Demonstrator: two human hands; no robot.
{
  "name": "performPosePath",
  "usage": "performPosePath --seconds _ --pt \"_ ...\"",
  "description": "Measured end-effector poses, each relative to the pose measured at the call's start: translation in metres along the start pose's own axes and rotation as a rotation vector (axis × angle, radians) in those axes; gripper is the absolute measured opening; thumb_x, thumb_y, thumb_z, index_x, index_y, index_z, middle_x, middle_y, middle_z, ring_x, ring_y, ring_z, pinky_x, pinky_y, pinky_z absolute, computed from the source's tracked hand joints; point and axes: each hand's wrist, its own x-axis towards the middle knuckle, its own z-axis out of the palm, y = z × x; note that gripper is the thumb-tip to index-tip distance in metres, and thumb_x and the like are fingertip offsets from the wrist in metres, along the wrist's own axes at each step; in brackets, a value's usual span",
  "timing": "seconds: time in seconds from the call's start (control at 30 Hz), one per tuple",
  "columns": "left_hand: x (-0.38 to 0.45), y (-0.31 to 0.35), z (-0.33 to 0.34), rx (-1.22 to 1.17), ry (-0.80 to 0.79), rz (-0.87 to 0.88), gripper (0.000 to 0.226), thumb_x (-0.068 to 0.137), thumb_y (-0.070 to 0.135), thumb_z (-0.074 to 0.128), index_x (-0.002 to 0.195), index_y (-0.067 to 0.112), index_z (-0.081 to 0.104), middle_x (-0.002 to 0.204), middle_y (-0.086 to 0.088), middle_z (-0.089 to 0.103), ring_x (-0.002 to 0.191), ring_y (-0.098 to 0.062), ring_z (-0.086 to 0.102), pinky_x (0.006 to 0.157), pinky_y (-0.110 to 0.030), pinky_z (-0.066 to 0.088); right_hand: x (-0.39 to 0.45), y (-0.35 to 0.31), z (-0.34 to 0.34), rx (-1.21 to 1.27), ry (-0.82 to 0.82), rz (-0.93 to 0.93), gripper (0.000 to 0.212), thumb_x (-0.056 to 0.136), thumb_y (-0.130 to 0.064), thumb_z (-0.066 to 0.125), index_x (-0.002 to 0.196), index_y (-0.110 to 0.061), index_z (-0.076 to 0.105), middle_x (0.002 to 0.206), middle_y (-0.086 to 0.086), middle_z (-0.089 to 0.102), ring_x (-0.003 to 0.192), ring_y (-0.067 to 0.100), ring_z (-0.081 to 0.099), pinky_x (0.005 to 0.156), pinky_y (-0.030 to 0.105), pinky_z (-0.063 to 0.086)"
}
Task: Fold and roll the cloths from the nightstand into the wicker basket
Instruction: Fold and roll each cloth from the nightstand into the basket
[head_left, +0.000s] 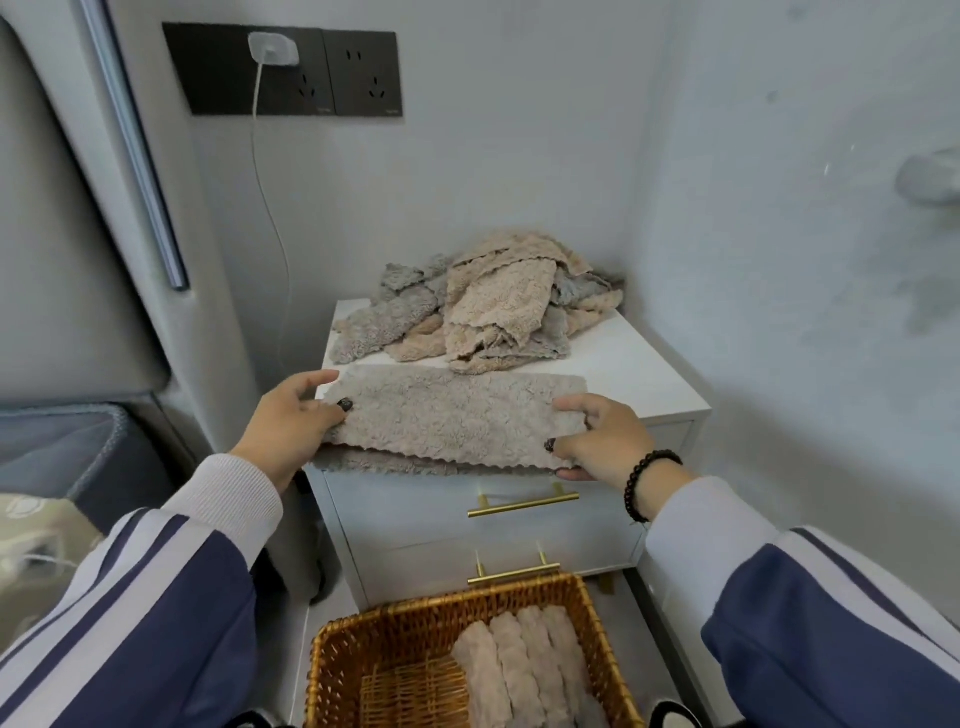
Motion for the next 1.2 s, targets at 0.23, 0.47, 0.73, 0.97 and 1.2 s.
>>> performPosePath --seconds 0.23,0.47,0.73,0.97,1.2 --pt "0.002 0.001 -0.008 0.146 0.004 0.001 0.047 0.085 -0.001 0.063 0.125 0.023 0.059 0.096 -0.019 0.071 0.095 -0.035 0.067 0.093 -0.045 0.052 0.003 0.007 0.0 -0.222 0.043 -0.124 0.052 0.082 0.008 0.062 0.125 -0.018 0.057 0.074 -0.005 0.038 0.058 0.011 0.049 0.071 0.04 0.06" --pt "0.012 0.007 -0.023 0.235 -0.199 -0.02 0.06 0.082 -0.009 0.064 0.134 0.019 0.051 0.095 -0.022 0.072 0.095 -0.034 0.069 0.1 -0.048 0.047 0.005 0.006 -0.003 -0.278 -0.066 -0.093 0.069 0.082 0.009 0.062 0.141 -0.022 0.044 0.139 0.007 0.04 0.089 0.029 0.068 0.073 0.042 0.06" --pt "0.006 0.017 -0.018 0.355 -0.239 0.027 0.04 0.082 -0.009 0.061 0.114 0.015 0.064 0.059 0.003 0.055 0.056 -0.014 0.05 0.06 -0.022 0.042 0.002 0.004 -0.004 -0.611 -0.121 -0.169 0.101 0.08 -0.003 0.067 0.153 -0.028 0.002 0.138 0.015 0.05 0.106 0.028 0.06 0.084 0.038 0.056" --pt "0.006 0.023 0.002 0.387 -0.118 0.085 0.054 0.087 0.037 0.067 0.136 0.027 0.047 0.12 -0.005 0.055 0.102 -0.019 0.055 0.083 -0.027 0.039 0.004 -0.007 -0.007 -0.647 0.012 -0.239 0.067 0.078 -0.032 0.074 0.138 -0.022 0.046 0.138 -0.002 0.051 0.125 0.018 0.048 0.094 0.02 0.035" --pt "0.025 0.013 0.013 0.327 0.051 0.04 0.056 0.091 0.035 0.06 0.141 0.016 0.043 0.12 -0.002 0.056 0.118 -0.025 0.052 0.096 -0.033 0.04 0.031 -0.009 -0.004 -0.248 0.278 -0.119 0.043 0.082 -0.029 0.071 0.122 -0.02 0.057 0.112 0.003 0.056 0.109 0.022 0.057 0.089 0.026 0.043"
